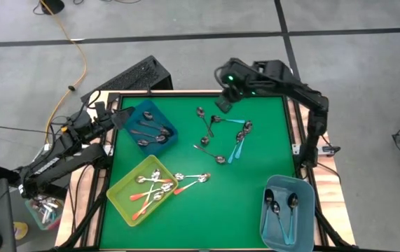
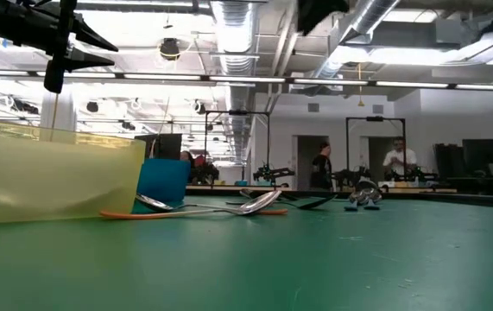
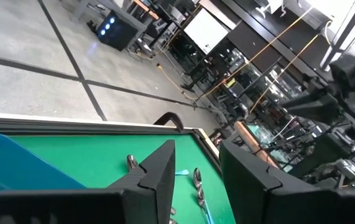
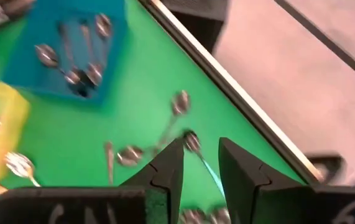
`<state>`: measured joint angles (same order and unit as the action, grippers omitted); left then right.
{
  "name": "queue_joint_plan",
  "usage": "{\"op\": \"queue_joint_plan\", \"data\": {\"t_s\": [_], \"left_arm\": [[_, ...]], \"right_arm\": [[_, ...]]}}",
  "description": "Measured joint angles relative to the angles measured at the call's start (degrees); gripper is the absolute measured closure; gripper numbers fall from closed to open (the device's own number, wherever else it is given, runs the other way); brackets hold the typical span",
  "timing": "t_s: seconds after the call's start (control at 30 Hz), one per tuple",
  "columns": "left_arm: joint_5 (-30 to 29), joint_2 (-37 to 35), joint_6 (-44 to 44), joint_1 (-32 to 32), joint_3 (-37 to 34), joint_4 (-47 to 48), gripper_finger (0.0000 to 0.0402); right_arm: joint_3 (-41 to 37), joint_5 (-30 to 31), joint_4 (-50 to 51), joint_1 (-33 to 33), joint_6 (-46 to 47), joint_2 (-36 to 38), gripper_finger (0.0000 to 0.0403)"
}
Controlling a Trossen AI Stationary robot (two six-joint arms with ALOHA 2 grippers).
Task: Sort silverware by color (type)
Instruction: Put the blue spoon into the blue bin
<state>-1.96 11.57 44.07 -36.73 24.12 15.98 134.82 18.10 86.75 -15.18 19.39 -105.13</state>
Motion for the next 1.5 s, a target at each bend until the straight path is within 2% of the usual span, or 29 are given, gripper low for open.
{"op": "queue_joint_plan", "data": {"t_s": [0.07,0.27,0.5,0.6,0.7,0.87,1.0,1.23,1.4,1.5], "left_arm": [[-0.04,0.00,0.02,0.00,0.00,0.01,0.0292],[-0.07,-0.01,0.02,0.00,0.00,0.01,0.0292],[-0.22,-0.02,0.04,0.00,0.00,0.12,0.0292],[-0.22,-0.01,-0.05,0.00,0.00,0.24,0.0292],[-0.22,-0.02,-0.15,0.00,0.00,1.27,0.0292],[0.05,-0.02,-0.11,0.00,0.00,3.10,0.0292],[0.06,-0.02,-0.11,0.00,0.00,4.34,0.0292],[0.33,-0.02,-0.11,0.00,0.00,4.45,0.0292],[1.30,-0.02,-0.11,0.00,0.00,4.47,0.0292],[2.41,-0.02,-0.27,0.01,0.00,4.51,0.0292]], "right_arm": [[-0.11,2.91,3.69,1.56,2.73,1.17,0.0290],[-5.94,6.53,3.11,8.46,9.35,7.44,0.0290],[-24.26,9.33,2.58,18.30,24.59,17.15,0.0290],[-33.66,9.43,-2.12,23.01,30.84,20.42,0.0290],[-42.61,9.42,-11.03,27.06,33.68,21.89,0.0290],[-54.27,9.25,-31.47,30.82,30.64,20.79,0.0290],[-58.50,8.26,-43.96,31.58,22.88,16.14,0.0290],[-58.49,-0.61,-55.29,30.60,10.56,7.05,0.0290],[-58.48,-7.36,-61.17,29.29,9.25,1.86,0.0290],[-58.44,-7.95,-63.00,29.22,8.68,-0.35,0.0290]]}}
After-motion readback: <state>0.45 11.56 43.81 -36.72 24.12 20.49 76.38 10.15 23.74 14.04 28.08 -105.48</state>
